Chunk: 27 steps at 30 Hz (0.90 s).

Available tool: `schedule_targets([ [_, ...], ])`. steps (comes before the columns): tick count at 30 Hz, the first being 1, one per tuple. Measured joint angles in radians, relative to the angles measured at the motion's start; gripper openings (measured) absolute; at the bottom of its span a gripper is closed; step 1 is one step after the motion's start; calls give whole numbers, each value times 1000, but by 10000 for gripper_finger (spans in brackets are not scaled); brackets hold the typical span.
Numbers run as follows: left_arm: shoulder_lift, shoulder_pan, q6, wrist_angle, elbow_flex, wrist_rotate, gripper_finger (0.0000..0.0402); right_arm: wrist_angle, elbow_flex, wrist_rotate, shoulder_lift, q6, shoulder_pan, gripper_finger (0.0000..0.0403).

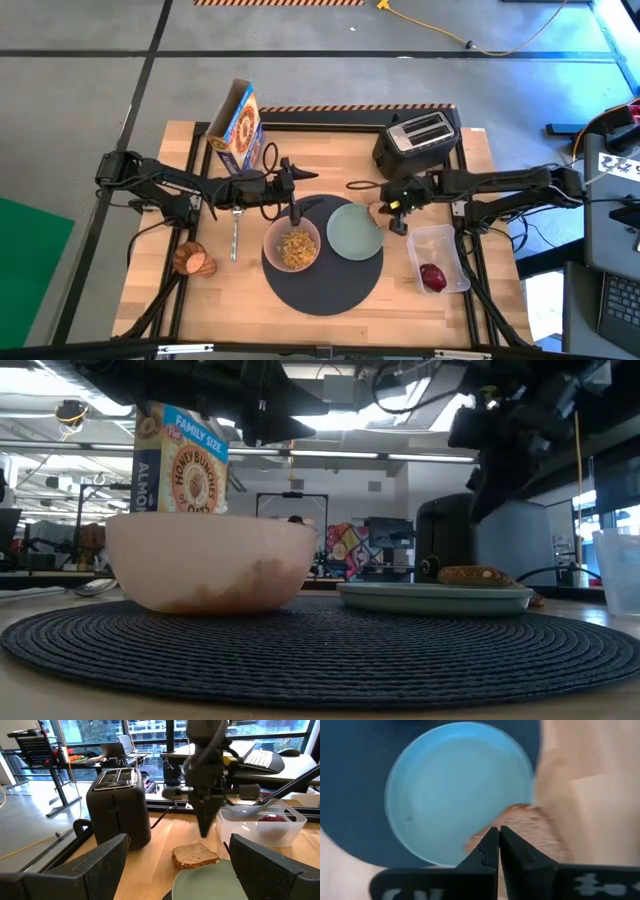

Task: Arrange a breakfast setting
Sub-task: Put the toasted bread from the toaster oven on the green plate

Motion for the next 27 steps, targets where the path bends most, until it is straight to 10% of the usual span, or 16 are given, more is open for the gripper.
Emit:
schedule_targets([
  [8, 0, 0, -7, -3, 0, 0, 332, 74, -82, 77, 83, 48, 42, 8],
  [27, 0, 0, 7, -14, 0, -7, 332, 120, -80, 167, 73, 84, 133, 199],
])
